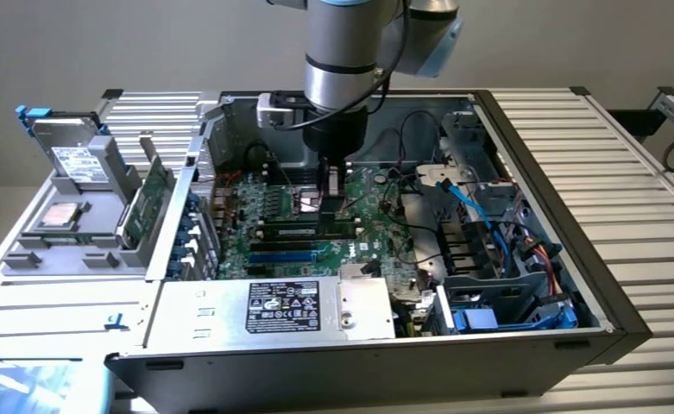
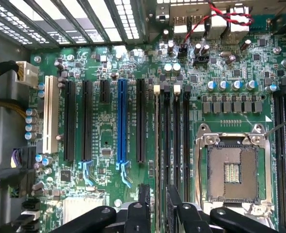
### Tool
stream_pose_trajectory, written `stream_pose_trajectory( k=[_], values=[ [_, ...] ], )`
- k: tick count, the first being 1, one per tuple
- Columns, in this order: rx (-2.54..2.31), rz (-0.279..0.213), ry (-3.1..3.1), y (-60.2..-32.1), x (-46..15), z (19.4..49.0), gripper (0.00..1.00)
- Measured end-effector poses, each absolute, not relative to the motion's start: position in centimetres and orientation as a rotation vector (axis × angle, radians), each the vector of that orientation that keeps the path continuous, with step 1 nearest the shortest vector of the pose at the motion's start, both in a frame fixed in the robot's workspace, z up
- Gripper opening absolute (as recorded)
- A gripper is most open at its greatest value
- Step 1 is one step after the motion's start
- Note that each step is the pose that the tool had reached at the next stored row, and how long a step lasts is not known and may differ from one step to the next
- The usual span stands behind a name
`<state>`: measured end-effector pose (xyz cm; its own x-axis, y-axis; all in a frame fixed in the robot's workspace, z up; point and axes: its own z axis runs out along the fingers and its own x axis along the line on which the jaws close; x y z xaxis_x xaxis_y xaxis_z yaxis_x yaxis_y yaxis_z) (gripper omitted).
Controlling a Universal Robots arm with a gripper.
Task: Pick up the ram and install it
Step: 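Insert the ram into the slot, then press down the ram until it locks into place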
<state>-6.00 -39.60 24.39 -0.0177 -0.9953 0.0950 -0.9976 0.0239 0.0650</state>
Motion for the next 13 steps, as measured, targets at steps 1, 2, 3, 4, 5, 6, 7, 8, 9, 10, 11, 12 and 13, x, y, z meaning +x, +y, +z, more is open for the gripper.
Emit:
stream_pose_trajectory(
  k=[1,2,3,4,5,6,7,8,9,10,11,12,13],
  values=[
    [2.118,0.03,-2.163,-39.6,-5.87,24.6,0.28],
    [2.118,0.03,-2.163,-39.59,-5.72,24.78,0.28],
    [2.118,0.03,-2.163,-39.6,-5.57,24.88,0.28],
    [2.119,0.03,-2.163,-39.59,-5.5,24.9,0.28],
    [2.12,0.03,-2.162,-39.6,-5.51,24.93,0.28],
    [2.12,0.03,-2.162,-39.6,-5.51,24.97,0.28],
    [2.12,0.03,-2.161,-39.6,-5.51,25.0,0.28],
    [2.12,0.03,-2.162,-39.6,-5.51,25.02,0.28],
    [2.12,0.03,-2.162,-39.6,-5.51,25.05,0.28],
    [2.12,0.03,-2.162,-39.6,-5.51,25.08,0.28],
    [2.12,0.03,-2.161,-39.6,-5.51,25.11,0.28],
    [2.12,0.03,-2.161,-39.6,-5.5,25.14,0.28],
    [2.12,0.03,-2.162,-39.6,-5.51,25.17,0.28]
  ],
)
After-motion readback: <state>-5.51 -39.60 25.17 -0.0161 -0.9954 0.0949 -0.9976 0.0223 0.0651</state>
